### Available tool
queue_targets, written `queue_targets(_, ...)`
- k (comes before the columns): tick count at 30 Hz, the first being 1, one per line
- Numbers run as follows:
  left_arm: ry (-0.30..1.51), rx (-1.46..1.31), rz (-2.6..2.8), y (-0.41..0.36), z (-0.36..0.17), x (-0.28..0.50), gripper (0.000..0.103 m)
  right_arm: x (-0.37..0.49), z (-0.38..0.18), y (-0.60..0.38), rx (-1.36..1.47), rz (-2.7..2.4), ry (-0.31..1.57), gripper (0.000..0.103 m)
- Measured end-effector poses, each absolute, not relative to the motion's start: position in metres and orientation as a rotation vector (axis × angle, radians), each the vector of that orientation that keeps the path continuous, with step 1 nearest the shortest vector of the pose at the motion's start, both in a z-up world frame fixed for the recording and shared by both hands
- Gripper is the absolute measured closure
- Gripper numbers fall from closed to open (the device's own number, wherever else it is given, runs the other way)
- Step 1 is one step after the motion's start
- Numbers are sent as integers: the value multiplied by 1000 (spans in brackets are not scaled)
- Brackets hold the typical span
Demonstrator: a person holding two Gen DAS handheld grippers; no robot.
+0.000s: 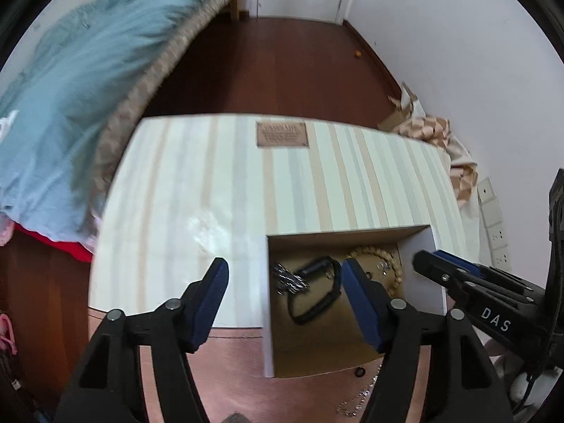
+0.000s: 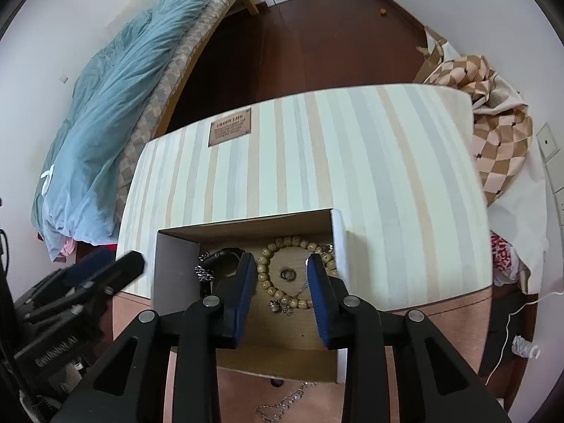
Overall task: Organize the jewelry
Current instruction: 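Carry the ring and charm into the white box and open both tools, then withdraw both open tools from the box toward the remaining ring and chain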
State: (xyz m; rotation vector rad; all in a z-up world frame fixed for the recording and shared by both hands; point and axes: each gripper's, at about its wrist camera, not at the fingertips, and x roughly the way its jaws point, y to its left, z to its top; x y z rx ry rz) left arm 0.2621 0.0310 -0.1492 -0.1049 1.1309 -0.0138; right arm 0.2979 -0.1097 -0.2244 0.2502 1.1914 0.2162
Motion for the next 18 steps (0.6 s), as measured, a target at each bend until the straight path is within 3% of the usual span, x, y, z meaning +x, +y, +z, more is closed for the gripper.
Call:
queue_targets(2,1118,-97,1,35,-145,258,38,292,-219,-111,231,200,1173,65)
queue_targets(4,1099,-85,18,37,-141,250,34,285,-213,-112,194,172,1155,53)
queue_targets(5,1090,-77,26,37,-140,246,24,279,-209,-113,183,166,1142,51)
queue_targets(6,1077,-65,36,37,-138,240,15,275,-207,-113,173,156,1135,43)
queue_targets(10,1049,-30,59,34,-136,221,14,257,-202,-108,34,81,1111,10)
queue_targets(16,1048,-5,90,31,-144,196,13,227,-203,-100,-101,-5,1109,2)
queue_targets(18,1053,-2,97,30,-144,190,0,219,-199,-100,-110,-12,1095,1)
